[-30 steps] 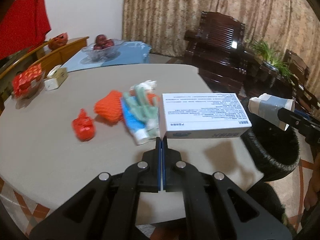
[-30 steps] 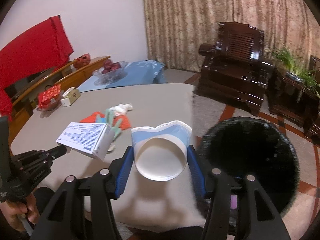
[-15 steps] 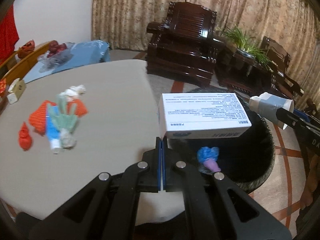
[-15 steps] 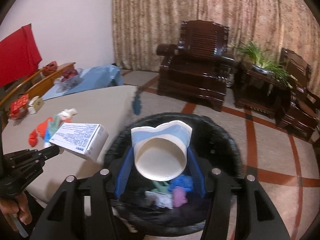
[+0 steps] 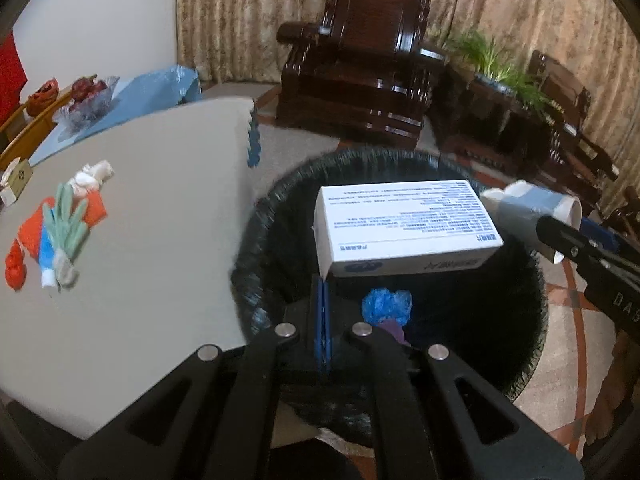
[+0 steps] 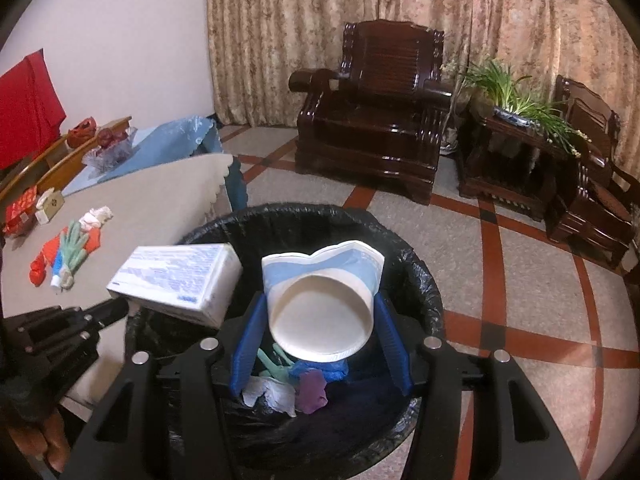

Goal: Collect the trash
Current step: 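Lift and carry the medicine box and paper cup over the black bin, then open both tools to drop the box and cup into the bin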

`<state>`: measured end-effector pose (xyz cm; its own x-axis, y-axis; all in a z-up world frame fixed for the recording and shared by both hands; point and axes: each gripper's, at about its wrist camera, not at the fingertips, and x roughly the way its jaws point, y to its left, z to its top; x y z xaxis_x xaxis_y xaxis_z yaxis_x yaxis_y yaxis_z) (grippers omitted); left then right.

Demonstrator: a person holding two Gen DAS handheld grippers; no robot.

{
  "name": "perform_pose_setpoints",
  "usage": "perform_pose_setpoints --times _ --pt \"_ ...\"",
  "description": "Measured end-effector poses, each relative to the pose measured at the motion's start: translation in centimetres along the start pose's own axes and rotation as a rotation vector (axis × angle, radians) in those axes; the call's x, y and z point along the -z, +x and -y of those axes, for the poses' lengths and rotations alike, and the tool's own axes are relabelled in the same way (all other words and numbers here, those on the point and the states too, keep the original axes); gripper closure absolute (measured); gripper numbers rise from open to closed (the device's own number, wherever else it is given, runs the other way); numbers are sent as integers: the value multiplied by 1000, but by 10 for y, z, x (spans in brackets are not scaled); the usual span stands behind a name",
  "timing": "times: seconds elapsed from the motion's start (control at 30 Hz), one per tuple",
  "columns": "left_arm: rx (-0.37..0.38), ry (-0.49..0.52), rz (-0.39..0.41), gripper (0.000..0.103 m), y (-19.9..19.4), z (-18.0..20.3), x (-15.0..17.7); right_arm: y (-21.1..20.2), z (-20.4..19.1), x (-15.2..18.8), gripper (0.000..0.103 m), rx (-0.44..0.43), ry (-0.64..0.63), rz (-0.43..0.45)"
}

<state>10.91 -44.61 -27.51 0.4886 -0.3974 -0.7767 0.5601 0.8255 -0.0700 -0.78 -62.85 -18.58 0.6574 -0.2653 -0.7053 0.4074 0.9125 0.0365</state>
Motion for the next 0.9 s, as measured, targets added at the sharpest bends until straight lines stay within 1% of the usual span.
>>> perform_pose_setpoints --times 0.07,0.2,0.23,0.27,0.3,0.33,0.37,0.43,0.47,0.6,0.77,0.83,0.9 --pt "-9 3 -23 103 8 7 5 12 3 3 49 -9 -10 -46" --pt "-22 25 -75 102 26 14 14 28 4 11 48 -11 -34 -95" --pt "-26 22 -82 100 30 12 14 32 4 13 46 -10 -35 -105" --pt "-23 18 -89 98 32 11 14 36 4 14 46 -12 -33 -114" --pt "-18 19 -98 89 36 11 13 39 4 15 46 -14 -30 -121" --pt "-15 25 -106 70 39 11 12 44 4 16 46 -12 -26 -137" --pt "-19 33 -110 62 39 12 11 48 5 18 46 -14 -22 -156" --pt "-34 42 -91 44 35 10 10 50 6 20 45 -4 -17 -172" --pt "-27 37 -89 41 32 8 9 51 7 20 44 4 -17 -178" --pt "-18 39 -73 38 19 3 9 40 9 20 44 14 1 -176" --pt "-8 39 -58 37 -1 -16 10 10 3 14 44 29 39 -142" --pt "-9 29 -39 30 -17 -34 10 -2 -6 11 44 15 44 -119" --pt "-27 21 -14 28 -34 -60 11 -15 -22 8 44 -6 43 -94"
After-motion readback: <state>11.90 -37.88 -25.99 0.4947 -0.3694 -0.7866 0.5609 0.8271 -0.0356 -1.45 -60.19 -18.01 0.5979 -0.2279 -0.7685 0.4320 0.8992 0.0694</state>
